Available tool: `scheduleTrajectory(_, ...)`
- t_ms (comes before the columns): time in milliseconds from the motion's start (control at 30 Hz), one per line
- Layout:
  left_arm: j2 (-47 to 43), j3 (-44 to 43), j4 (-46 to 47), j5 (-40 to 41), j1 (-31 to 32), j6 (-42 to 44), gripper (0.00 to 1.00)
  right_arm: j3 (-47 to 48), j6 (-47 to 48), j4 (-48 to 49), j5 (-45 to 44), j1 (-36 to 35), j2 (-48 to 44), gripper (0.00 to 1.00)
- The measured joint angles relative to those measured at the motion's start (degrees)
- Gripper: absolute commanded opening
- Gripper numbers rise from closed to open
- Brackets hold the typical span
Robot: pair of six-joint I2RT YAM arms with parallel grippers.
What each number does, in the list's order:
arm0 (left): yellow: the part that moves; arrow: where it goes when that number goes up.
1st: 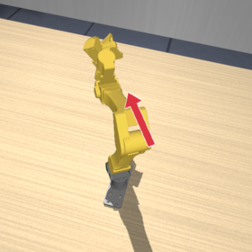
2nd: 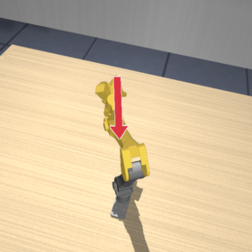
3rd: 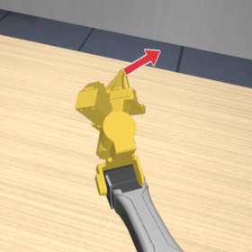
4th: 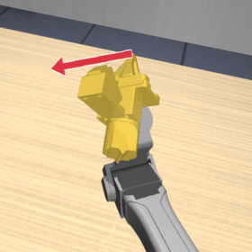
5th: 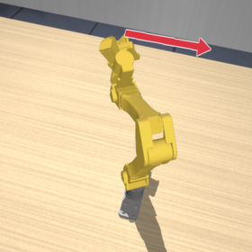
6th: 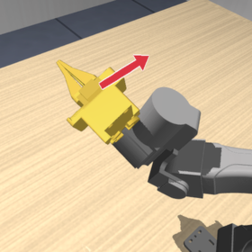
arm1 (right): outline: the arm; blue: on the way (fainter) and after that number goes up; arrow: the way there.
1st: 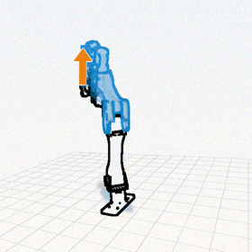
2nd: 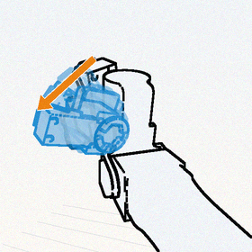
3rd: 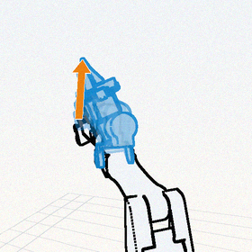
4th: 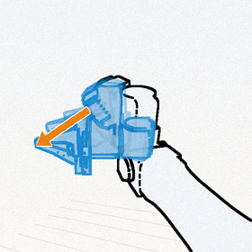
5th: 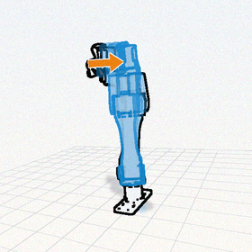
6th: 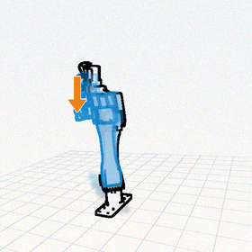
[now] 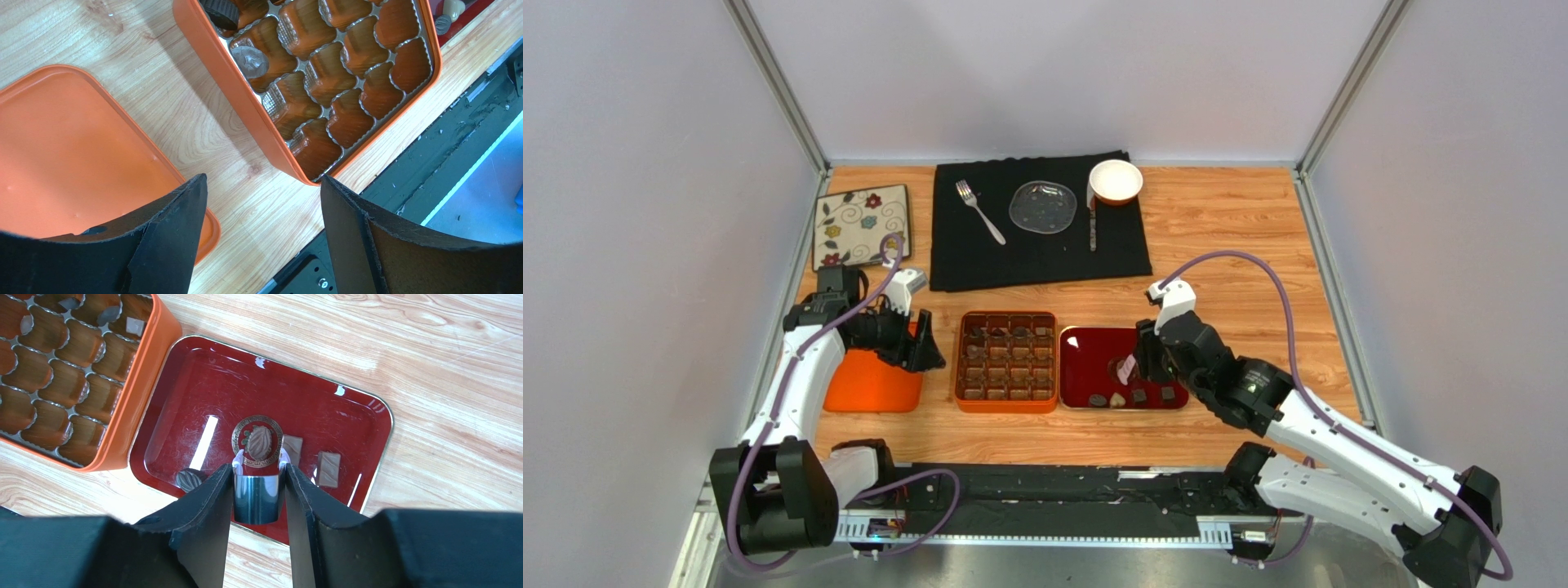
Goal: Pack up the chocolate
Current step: Pick up the fake chocolate from the plate.
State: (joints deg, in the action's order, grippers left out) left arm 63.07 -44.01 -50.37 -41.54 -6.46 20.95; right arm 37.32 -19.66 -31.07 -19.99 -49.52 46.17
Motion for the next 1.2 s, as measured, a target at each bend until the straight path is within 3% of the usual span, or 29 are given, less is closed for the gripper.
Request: scheduleTrajectory(1200,0.0,0.0,-0.9,0.0,0.0,0.4,0.74,0.2,3.4,8.0,1.9,1.4,4.7,0.36)
